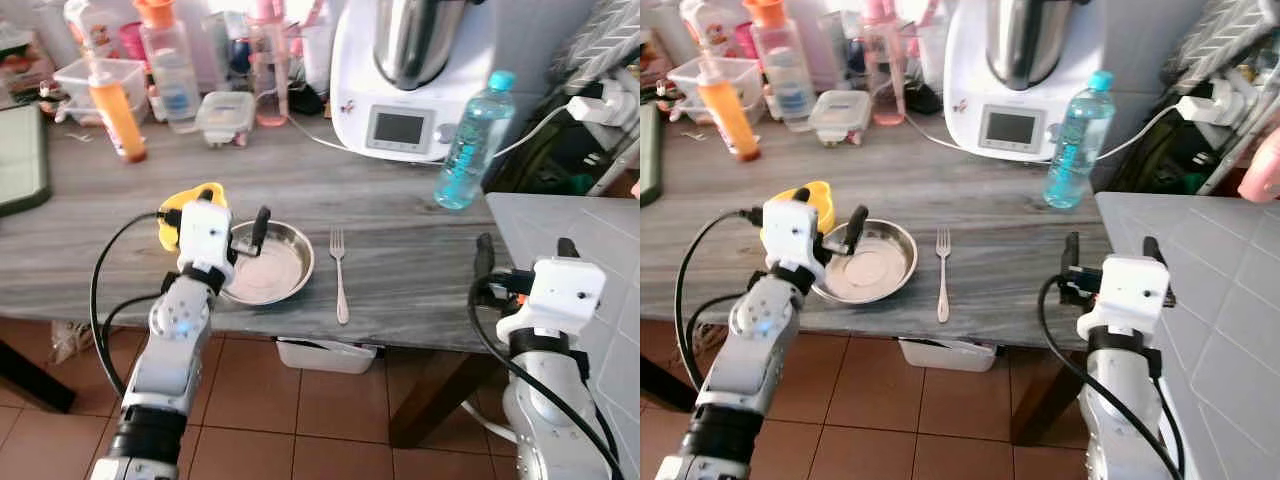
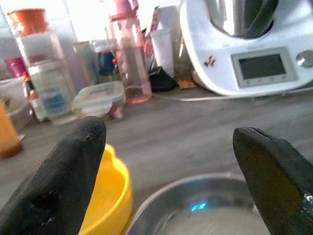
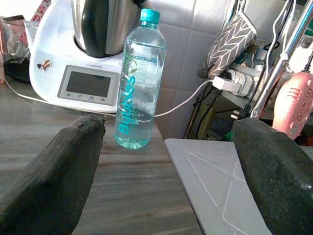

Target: Setting the table

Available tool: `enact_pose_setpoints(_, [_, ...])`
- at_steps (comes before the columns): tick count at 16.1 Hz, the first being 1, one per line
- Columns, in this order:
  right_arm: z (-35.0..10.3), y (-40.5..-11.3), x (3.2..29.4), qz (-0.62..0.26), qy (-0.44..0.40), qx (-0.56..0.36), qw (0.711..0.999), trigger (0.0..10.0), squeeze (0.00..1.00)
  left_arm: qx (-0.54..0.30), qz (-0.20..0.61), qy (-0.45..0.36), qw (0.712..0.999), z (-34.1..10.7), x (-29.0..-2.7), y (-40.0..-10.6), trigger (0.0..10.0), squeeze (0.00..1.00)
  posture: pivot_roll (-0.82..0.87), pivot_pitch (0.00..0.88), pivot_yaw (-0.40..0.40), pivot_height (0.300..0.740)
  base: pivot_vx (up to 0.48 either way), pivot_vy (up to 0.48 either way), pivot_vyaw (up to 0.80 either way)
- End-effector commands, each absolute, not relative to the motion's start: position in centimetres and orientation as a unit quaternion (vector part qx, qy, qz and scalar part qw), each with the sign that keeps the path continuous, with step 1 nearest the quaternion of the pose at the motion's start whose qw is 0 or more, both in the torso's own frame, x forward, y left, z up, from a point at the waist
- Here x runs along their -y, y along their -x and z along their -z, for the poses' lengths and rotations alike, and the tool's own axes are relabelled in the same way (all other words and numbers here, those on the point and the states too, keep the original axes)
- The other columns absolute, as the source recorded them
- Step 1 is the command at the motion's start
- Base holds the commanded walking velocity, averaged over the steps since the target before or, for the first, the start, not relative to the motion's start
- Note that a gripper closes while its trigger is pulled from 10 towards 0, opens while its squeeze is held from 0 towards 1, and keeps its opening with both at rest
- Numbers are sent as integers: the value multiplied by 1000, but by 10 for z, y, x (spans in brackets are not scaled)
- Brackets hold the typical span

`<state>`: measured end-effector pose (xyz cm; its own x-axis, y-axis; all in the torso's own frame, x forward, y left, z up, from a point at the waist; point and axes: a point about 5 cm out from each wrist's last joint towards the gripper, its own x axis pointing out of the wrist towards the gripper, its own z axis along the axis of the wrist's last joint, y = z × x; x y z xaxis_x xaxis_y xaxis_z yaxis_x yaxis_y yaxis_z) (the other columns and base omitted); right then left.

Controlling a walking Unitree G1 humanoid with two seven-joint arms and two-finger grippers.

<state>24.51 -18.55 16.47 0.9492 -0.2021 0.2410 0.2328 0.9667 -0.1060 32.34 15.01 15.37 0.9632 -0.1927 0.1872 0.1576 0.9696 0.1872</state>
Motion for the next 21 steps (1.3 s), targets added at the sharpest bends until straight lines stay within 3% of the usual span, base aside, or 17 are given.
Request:
enact_pose_setpoints(1, [-162, -246, 184, 105, 66, 111, 986, 10000, 557, 98, 83, -97, 987, -151, -154, -323, 10000, 0, 114, 12, -7, 740, 0, 0, 0])
enact_pose_setpoints(13, [-164, -249, 183, 117, 58, 117, 984, 10000, 537, 105, 55, -99, 988, -163, -155, -333, 10000, 0, 130, 74, 2, 740, 0, 0, 0])
enact_pose_setpoints(21, [-165, -250, 187, 127, 57, 118, 983, 10000, 522, 101, 60, -99, 988, -162, -151, -336, 10000, 0, 125, 69, 7, 740, -265, 0, 0])
